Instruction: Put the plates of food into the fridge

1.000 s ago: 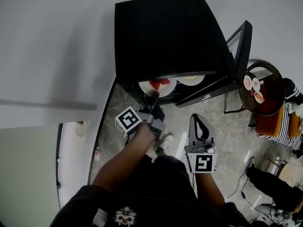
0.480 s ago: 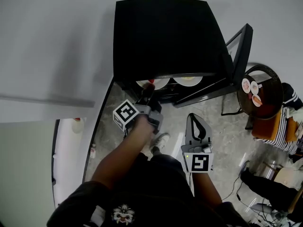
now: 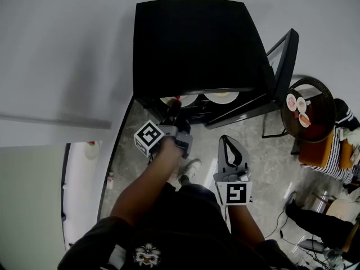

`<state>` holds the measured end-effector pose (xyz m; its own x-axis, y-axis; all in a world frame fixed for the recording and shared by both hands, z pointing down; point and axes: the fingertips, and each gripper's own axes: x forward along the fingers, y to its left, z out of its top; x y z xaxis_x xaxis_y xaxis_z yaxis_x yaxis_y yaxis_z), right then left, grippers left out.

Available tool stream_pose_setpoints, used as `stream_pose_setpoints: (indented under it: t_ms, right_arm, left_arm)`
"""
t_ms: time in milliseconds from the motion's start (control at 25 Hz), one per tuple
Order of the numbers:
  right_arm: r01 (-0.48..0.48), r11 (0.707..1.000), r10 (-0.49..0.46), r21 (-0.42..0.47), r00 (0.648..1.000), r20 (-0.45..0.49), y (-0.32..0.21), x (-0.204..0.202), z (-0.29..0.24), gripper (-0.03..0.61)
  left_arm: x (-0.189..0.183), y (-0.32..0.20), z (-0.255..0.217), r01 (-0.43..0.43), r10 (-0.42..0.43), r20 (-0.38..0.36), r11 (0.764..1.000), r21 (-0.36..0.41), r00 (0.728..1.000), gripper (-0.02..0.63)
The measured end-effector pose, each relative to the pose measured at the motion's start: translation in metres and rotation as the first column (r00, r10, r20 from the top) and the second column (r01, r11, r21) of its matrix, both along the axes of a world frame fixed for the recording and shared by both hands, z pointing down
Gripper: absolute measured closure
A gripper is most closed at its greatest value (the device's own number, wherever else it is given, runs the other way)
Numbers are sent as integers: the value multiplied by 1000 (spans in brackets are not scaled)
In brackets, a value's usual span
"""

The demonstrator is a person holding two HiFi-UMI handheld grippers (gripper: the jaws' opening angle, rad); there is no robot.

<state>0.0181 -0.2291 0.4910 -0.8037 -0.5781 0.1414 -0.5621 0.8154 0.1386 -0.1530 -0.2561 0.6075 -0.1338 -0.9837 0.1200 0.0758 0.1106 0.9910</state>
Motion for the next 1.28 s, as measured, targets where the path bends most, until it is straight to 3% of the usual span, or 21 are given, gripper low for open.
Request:
stream_pose_setpoints:
  t_ms: [240, 400, 560, 800, 960, 1080, 1280]
  right_arm:
    - [6, 1000, -6, 9, 1000, -6, 0, 1, -1, 554]
    - [7, 1000, -7, 7, 1000, -7, 1, 0, -1, 554]
    - [8, 1000, -8, 4, 1000, -7, 3, -1, -1, 554]
    - [5, 1000, -5, 3, 1000, -5, 2, -4, -2, 554]
    - [-2, 1000, 1, 30, 999, 40, 5, -11, -15, 554]
    - [1, 999, -3, 42, 999, 49, 7, -15, -18, 554]
    - [10, 999, -12, 40, 999, 53, 10, -20, -18, 554]
  left_arm:
    - [2, -1, -4, 3, -3, 13, 1000, 10, 1000, 578]
    - [3, 1, -9, -5, 5, 6, 1000, 22, 1000, 473]
    - [8, 11, -10, -18, 18, 3, 1000, 6, 1000, 430]
    - [36, 34, -25, -121, 121, 60, 993, -3, 991, 426]
    - [35, 51, -44, -155, 152, 133, 988, 12, 979, 470]
    - [34, 64, -54, -195, 195, 253, 980, -25, 948, 500]
    - [42, 71, -82, -255, 234, 465, 967, -18, 854, 549]
